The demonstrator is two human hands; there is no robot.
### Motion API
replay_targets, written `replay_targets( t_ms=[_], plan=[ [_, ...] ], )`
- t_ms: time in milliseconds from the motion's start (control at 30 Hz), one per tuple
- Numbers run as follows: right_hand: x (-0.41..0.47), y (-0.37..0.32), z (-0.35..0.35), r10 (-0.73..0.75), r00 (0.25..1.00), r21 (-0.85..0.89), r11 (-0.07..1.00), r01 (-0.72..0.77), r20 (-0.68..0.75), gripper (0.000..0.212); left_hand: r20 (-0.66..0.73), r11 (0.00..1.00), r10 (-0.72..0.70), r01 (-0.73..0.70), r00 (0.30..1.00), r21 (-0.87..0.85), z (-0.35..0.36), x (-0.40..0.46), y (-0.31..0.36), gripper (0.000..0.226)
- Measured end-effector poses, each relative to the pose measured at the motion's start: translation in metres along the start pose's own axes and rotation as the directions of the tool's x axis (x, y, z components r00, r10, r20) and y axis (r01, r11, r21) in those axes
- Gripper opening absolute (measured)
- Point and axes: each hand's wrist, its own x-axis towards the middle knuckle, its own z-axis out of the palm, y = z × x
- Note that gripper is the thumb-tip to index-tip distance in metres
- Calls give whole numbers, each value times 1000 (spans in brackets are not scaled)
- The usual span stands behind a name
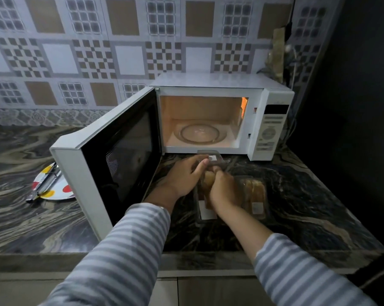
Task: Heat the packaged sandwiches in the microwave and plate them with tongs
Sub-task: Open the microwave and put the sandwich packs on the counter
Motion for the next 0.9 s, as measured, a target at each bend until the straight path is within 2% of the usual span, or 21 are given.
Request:
replay_targets(
  t_ms=[100,267,333,500,600,767,900],
  plan=[
    [-19,8,-21,-27,1000,-73,997,27,-4,44,24,999,4,-5,1000,39,2,-6,2,36],
    [-46,32,-49,-35,998,-96,995,29,-60,34,11,994,11,-12,1000,112,14,-23,-9,32],
    [-52,39,-54,-29,997,-102,995,21,-74,34,-26,980,18,-13,999,197,19,-30,-14,26],
    [-69,50,-64,-20,994,-71,997,13,-111,36,-26,971,-38,43,999,233,40,-48,-21,7],
    [-74,52,-67,-26,993,-42,999,22,-115,36,-43,956,-83,91,996,279,52,-59,-24,8],
    [-70,52,-71,-33,992,-12,999,32,-118,34,-106,927,-39,76,994,368,69,-65,-36,10],
    [-60,48,-71,-37,992,-21,999,35,-122,33,-107,875,-128,163,986,456,78,-61,-35,13]
  ],
)
